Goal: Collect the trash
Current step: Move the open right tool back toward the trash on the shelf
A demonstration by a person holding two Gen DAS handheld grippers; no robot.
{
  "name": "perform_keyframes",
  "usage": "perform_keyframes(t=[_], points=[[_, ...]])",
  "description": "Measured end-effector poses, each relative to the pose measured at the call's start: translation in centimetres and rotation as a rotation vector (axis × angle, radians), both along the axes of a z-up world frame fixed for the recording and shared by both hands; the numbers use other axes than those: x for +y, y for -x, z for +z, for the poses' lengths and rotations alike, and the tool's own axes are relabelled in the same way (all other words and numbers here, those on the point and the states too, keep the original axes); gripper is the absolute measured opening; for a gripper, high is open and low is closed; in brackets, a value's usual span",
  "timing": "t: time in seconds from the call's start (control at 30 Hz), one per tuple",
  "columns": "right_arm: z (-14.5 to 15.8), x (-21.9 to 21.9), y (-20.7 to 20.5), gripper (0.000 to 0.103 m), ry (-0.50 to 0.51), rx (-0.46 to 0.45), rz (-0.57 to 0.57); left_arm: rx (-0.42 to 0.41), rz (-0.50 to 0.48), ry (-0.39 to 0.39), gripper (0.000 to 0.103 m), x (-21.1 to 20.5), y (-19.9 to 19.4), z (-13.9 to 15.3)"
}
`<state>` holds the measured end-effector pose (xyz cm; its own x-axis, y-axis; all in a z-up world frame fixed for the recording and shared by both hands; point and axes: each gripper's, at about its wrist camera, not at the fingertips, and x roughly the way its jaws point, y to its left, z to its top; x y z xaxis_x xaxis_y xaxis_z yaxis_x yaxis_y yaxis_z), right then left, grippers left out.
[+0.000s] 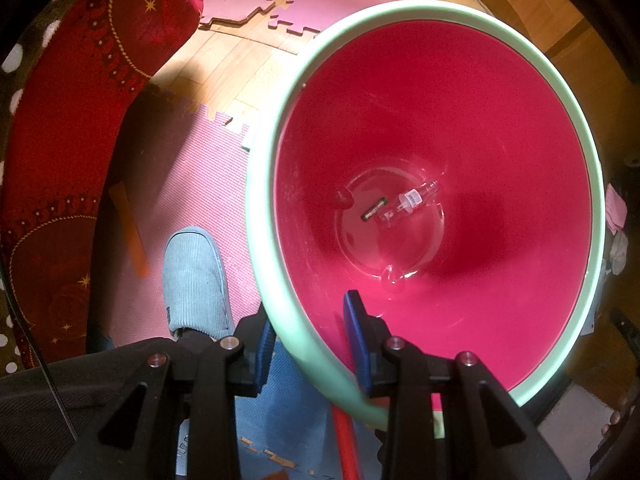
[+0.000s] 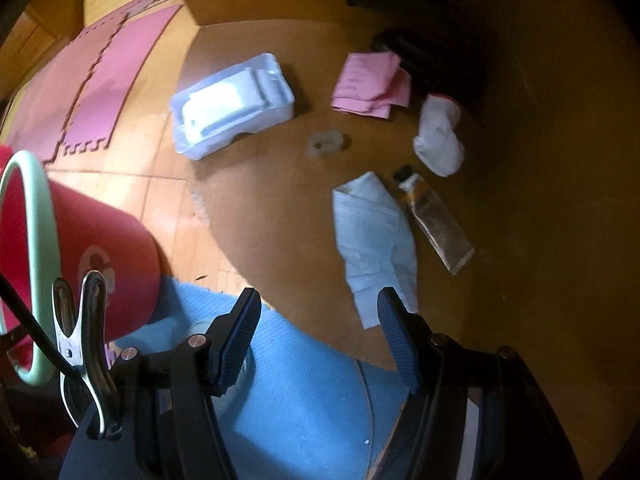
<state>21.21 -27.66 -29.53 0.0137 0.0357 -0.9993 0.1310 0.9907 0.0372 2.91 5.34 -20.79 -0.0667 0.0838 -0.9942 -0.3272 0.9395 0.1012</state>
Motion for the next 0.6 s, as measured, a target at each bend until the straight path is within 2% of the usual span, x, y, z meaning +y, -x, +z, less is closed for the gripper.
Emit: perform_keyframes(t=[0.37,0.6], points=[[-2.9,-3.5,0.1,0.062,-0.004,0.031,-0.154,0.001,-0.002,-0.002,0.034,-0.1,0.0,-0.1],[-3.7,-4.4,0.0,0.062,0.0,0.033,-0.189,0.001,-0.002,-0.003,0.034,-0.1,0.0,-0.1]])
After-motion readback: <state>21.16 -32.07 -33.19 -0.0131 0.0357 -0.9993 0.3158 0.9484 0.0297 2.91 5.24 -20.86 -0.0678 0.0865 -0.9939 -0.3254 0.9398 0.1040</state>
